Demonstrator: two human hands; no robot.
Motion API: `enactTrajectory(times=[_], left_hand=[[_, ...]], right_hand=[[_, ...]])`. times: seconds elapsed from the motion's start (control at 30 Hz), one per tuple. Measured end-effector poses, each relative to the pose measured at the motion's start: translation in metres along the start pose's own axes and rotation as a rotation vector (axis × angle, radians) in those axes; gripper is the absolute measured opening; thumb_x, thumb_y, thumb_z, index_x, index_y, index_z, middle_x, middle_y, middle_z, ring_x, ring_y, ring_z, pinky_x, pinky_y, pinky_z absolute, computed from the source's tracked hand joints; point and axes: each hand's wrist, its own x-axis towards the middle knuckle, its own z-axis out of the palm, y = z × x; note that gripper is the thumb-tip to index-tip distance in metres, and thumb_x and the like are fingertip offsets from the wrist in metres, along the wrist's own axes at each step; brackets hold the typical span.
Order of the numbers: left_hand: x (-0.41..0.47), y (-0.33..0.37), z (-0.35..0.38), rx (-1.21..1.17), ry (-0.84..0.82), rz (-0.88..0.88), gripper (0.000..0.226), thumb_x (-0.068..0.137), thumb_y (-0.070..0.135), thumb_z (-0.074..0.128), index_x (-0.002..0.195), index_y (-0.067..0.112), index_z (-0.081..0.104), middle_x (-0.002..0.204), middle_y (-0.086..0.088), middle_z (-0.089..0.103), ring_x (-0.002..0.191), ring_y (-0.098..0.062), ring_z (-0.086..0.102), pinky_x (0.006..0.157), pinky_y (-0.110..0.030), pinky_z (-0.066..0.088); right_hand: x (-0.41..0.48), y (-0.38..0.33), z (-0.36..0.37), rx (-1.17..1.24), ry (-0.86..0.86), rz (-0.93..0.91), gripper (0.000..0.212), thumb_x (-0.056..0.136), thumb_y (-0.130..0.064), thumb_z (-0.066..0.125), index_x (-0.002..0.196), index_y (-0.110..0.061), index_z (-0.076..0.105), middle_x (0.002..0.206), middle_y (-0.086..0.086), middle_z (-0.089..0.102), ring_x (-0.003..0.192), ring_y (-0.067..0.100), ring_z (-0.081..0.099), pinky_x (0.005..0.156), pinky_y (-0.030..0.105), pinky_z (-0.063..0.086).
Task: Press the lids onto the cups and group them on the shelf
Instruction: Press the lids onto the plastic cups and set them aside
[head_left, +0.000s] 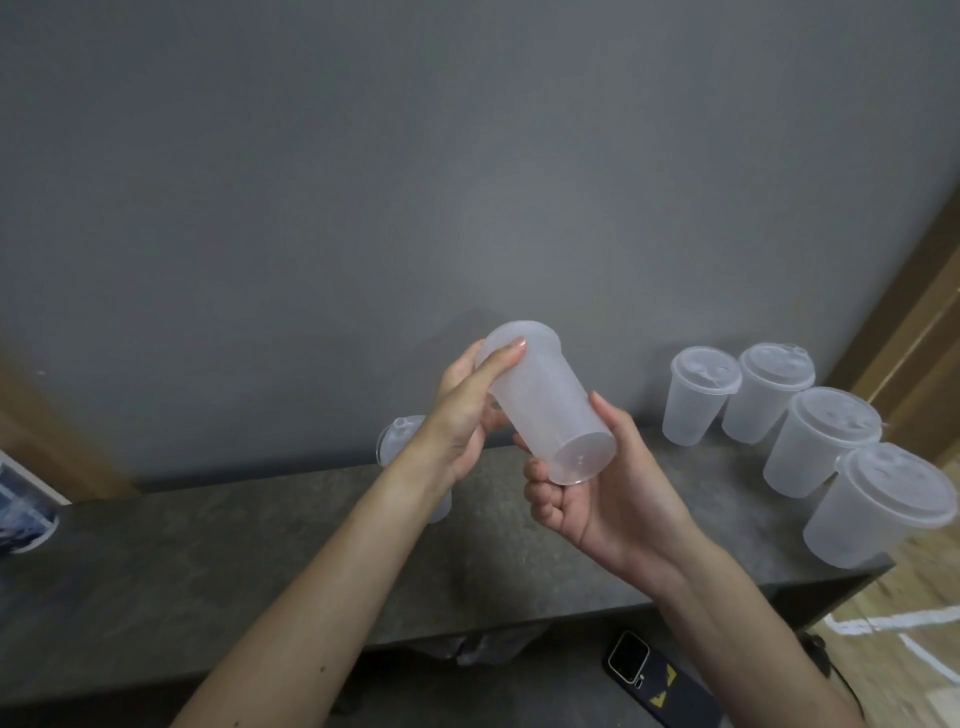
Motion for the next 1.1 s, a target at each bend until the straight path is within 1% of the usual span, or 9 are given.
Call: enactTrajectory(times=[0.2, 0.3, 0.37, 0.5, 0.63, 0.73, 0.83, 0.93, 1.1], left_hand=[[-0.004, -0.001, 0.000, -0.089, -0.069, -0.119, 0.056, 0.085, 0.048, 0.065, 0.128, 0.013, 0.063, 0.106, -0.009, 0.068, 0.091, -0.023, 0.067, 0.058, -0.033, 0.054], [-0.001, -0.001, -0.001, -0.057, 0.017, -0.024, 0.024, 0.095, 0.030, 0.066, 0.115, 0.017, 0.067, 0.098, -0.003, 0.071, 0.092, -0.020, 0.066, 0.066, -0.032, 0.056], [0.000, 0.000, -0.002, -0.026, 0.032, 0.010, 0.018, 0.096, 0.025, 0.066, 0.113, 0.017, 0.067, 0.096, 0.000, 0.073, 0.093, -0.017, 0.067, 0.075, -0.031, 0.057], [-0.002, 0.003, -0.004, -0.085, -0.074, -0.091, 0.056, 0.086, 0.043, 0.069, 0.131, 0.010, 0.063, 0.115, -0.009, 0.068, 0.104, -0.025, 0.064, 0.087, -0.043, 0.049], [-0.002, 0.003, -0.005, -0.127, -0.109, -0.089, 0.067, 0.079, 0.048, 0.073, 0.133, 0.010, 0.062, 0.118, -0.010, 0.066, 0.109, -0.029, 0.061, 0.091, -0.049, 0.046], [-0.003, 0.005, -0.002, -0.082, -0.039, -0.045, 0.069, 0.083, 0.044, 0.071, 0.138, 0.006, 0.057, 0.115, -0.010, 0.067, 0.107, -0.028, 0.063, 0.083, -0.044, 0.053], [-0.002, 0.007, -0.003, -0.032, -0.036, 0.034, 0.054, 0.084, 0.039, 0.072, 0.128, 0.009, 0.065, 0.110, -0.006, 0.070, 0.102, -0.020, 0.066, 0.079, -0.034, 0.058], [-0.002, 0.008, -0.007, 0.113, -0.028, 0.120, 0.047, 0.073, 0.043, 0.080, 0.113, 0.022, 0.070, 0.103, 0.002, 0.072, 0.097, -0.016, 0.067, 0.081, -0.037, 0.056], [-0.007, 0.005, 0.000, 0.249, 0.034, 0.204, 0.048, 0.072, 0.040, 0.085, 0.107, 0.015, 0.063, 0.093, 0.005, 0.070, 0.086, -0.013, 0.067, 0.076, -0.036, 0.055]], right_hand=[[-0.002, -0.001, -0.005, 0.074, -0.117, 0.035, 0.068, 0.096, -0.057, 0.042, 0.131, 0.001, 0.052, 0.072, 0.016, 0.062, 0.057, 0.024, 0.064, 0.055, 0.030, 0.056], [-0.002, -0.001, -0.008, -0.060, -0.056, 0.022, 0.067, 0.099, -0.059, 0.039, 0.123, -0.001, 0.061, 0.081, 0.019, 0.066, 0.063, 0.028, 0.066, 0.057, 0.032, 0.058], [-0.002, -0.002, -0.009, -0.111, -0.027, 0.011, 0.063, 0.097, -0.063, 0.043, 0.118, -0.007, 0.063, 0.080, 0.017, 0.062, 0.063, 0.027, 0.064, 0.056, 0.032, 0.057], [-0.002, -0.002, -0.008, -0.006, -0.102, 0.024, 0.062, 0.096, -0.059, 0.051, 0.125, -0.004, 0.053, 0.073, 0.011, 0.056, 0.060, 0.021, 0.058, 0.057, 0.030, 0.055], [0.000, 0.001, -0.013, 0.240, -0.273, 0.056, 0.071, 0.092, -0.052, 0.058, 0.143, -0.011, 0.030, 0.074, 0.010, 0.058, 0.061, 0.019, 0.060, 0.060, 0.031, 0.055], [0.001, 0.002, -0.015, 0.218, -0.276, 0.050, 0.068, 0.095, -0.054, 0.055, 0.140, -0.007, 0.037, 0.072, 0.009, 0.056, 0.060, 0.018, 0.058, 0.059, 0.030, 0.053], [0.000, 0.001, -0.016, 0.039, -0.144, -0.010, 0.065, 0.097, -0.057, 0.047, 0.124, 0.001, 0.058, 0.073, 0.012, 0.056, 0.060, 0.021, 0.058, 0.055, 0.030, 0.054], [0.007, 0.005, -0.022, -0.233, 0.001, -0.123, 0.069, 0.094, -0.060, 0.052, 0.128, 0.000, 0.057, 0.080, 0.017, 0.064, 0.065, 0.024, 0.062, 0.060, 0.030, 0.057], [0.009, 0.015, -0.025, -0.717, 0.238, -0.353, 0.074, 0.072, -0.062, 0.072, 0.127, -0.014, 0.060, 0.105, 0.014, 0.068, 0.076, 0.019, 0.072, 0.067, 0.030, 0.059]])
